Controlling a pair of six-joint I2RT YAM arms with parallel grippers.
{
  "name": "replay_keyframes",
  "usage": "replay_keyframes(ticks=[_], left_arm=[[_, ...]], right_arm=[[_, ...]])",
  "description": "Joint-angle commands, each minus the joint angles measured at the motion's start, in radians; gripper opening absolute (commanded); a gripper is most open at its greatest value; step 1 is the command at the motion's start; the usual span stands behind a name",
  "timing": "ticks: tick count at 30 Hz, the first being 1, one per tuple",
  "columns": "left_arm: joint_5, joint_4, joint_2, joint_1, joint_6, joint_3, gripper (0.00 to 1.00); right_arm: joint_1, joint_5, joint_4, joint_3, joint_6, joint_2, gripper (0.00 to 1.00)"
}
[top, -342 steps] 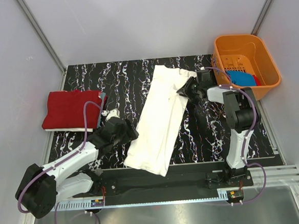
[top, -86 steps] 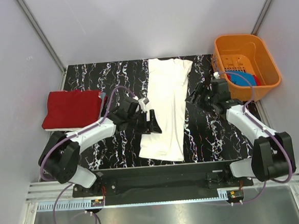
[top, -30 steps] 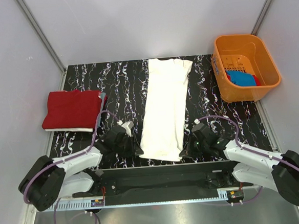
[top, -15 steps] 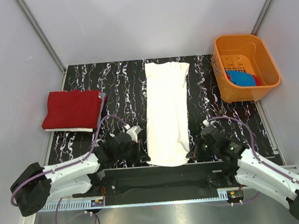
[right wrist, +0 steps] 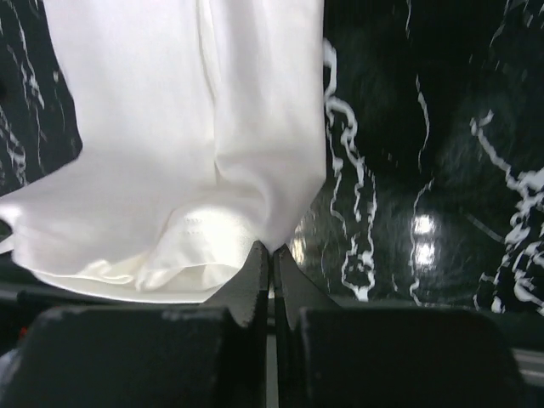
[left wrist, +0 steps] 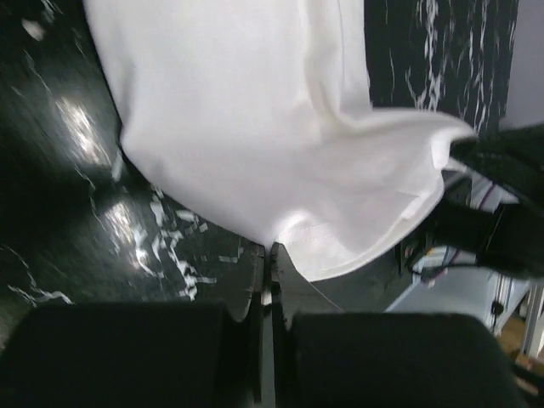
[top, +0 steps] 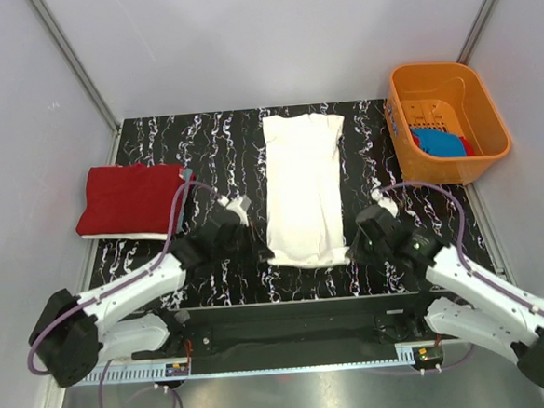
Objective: Fold and stack the t-shirts
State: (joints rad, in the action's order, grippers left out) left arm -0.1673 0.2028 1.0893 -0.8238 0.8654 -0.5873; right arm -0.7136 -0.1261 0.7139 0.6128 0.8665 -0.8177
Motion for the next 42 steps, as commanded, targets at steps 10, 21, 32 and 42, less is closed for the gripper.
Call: replay_keyframes(ticks=[10,21,32,42], left_arm=[[-0.066,-0.048,0.336,0.252,-0.117,-0.338,0.00],[-0.193,-0.115,0.612,0.370,-0.128,-0.575,0.00],[-0.225,-0.065,0.816,0.422,-0.147,-0.814,0.00],[-0.203,-0.077,0.816,0.466,-0.201,-0.766,0.78]], right_arm=[[0.319,0.026,-0.283,0.333,-0.283,-0.437,0.00],[0.450,0.123,-0.386,0.539,-0.331,-0.750,0.00],[0.483,0.204,-0.416,0.722,-0.363,-0.954,0.01],[0.496,0.212,-0.473,0.621,-0.348,-0.895,0.76]])
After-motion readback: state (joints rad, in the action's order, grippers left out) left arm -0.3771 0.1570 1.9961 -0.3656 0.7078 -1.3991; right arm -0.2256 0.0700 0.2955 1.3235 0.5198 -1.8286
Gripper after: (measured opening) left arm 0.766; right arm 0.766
